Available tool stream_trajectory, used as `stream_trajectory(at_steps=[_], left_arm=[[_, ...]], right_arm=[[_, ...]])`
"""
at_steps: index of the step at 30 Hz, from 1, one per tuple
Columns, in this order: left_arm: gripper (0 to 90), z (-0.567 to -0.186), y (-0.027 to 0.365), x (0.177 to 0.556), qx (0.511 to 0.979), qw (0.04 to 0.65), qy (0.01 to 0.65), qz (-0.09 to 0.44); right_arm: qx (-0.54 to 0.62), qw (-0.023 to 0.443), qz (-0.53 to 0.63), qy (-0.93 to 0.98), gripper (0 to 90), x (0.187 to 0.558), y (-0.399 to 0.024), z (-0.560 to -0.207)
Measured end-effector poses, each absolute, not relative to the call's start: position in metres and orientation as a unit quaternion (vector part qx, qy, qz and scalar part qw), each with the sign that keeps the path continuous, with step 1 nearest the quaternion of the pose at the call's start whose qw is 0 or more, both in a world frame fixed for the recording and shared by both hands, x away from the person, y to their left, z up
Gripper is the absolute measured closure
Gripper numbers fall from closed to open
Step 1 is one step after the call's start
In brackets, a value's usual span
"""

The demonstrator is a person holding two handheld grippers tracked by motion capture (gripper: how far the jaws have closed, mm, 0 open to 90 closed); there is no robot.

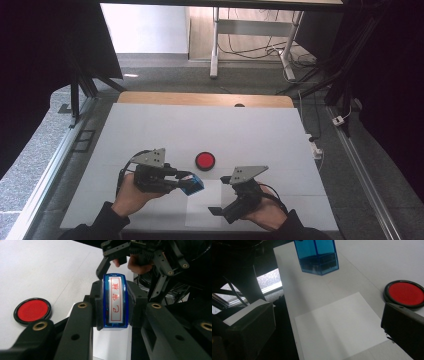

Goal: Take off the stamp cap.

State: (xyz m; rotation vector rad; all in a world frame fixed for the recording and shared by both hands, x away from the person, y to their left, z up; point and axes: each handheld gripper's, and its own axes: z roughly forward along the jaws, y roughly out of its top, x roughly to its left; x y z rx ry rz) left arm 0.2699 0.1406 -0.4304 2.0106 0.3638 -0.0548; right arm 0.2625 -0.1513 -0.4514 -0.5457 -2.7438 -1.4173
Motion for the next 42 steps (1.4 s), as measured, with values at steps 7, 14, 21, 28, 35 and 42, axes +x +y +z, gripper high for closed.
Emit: stream_trajectory(at_steps=[7,14,21,28,35,42], left_arm=[[70.2,-0.43,0.139,0.27,0.841,0.522,0.141,-0.025],[70.2,-0.429,0.138,0.27,0.841,0.526,0.127,-0.03],[70.2,-0.429,0.137,0.27,0.84,0.53,0.11,-0.035],[70.2,-0.429,0.138,0.27,0.837,0.537,0.099,-0.041],[70.2,-0.429,0.138,0.27,0.835,0.54,0.09,-0.045],[70.2,-0.43,0.138,0.27,0.834,0.544,0.083,-0.048]], right_arm=[[-0.16,0.017,-0.449,-0.879,0.0,0.268,-0.137,-0.452],[-0.135,0.027,-0.454,-0.88,6.2,0.275,-0.124,-0.453],[-0.11,0.062,-0.463,-0.877,25.9,0.282,-0.115,-0.455],[-0.089,0.087,-0.462,-0.878,49.8,0.284,-0.115,-0.455],[-0.08,0.108,-0.476,-0.869,59.1,0.286,-0.116,-0.454],[-0.074,0.11,-0.481,-0.867,66.1,0.286,-0.117,-0.453]])
